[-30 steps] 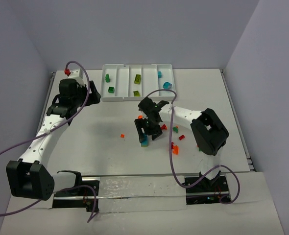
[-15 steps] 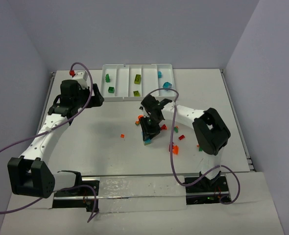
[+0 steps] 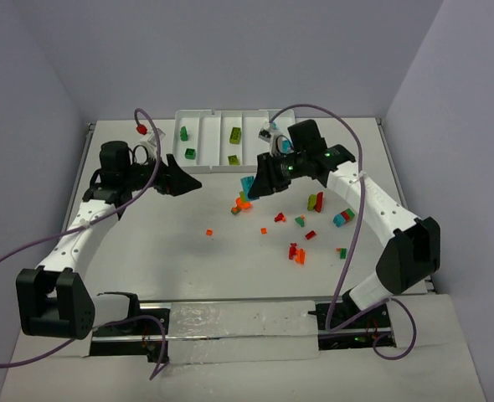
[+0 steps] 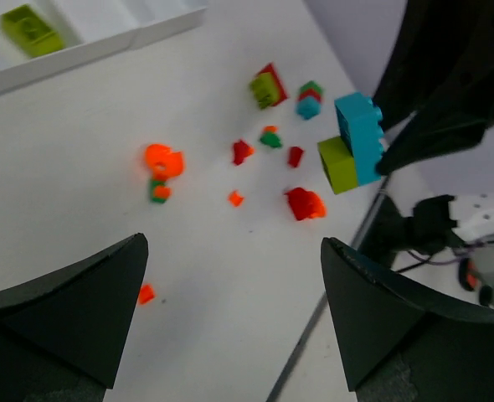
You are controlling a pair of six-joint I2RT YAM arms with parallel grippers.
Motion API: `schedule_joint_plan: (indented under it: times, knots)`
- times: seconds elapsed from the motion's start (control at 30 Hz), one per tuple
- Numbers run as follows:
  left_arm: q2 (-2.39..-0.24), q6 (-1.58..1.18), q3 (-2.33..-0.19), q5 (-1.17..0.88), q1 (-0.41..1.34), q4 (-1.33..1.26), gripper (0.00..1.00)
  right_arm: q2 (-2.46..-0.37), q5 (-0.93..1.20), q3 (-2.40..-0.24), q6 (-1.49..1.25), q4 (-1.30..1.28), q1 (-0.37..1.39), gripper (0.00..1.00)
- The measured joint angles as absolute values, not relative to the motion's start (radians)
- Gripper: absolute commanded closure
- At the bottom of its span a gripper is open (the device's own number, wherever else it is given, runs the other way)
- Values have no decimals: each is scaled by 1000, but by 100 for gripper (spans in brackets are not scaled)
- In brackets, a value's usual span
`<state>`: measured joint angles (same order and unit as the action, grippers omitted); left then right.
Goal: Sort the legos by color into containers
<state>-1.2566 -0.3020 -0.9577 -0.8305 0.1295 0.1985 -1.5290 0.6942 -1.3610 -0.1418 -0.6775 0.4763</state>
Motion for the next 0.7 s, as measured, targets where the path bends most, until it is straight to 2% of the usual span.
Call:
schedule_joint_plan:
  times: [0.27, 0.7]
  knots:
    - [-1256, -601, -856, -1114, 134, -183, 6, -1501, 968, -1399, -170, -556, 455, 100]
    - [-1269, -883, -804, -1203, 265, -546, 7, -1499, 1161, -1367, -321, -374, 490, 100]
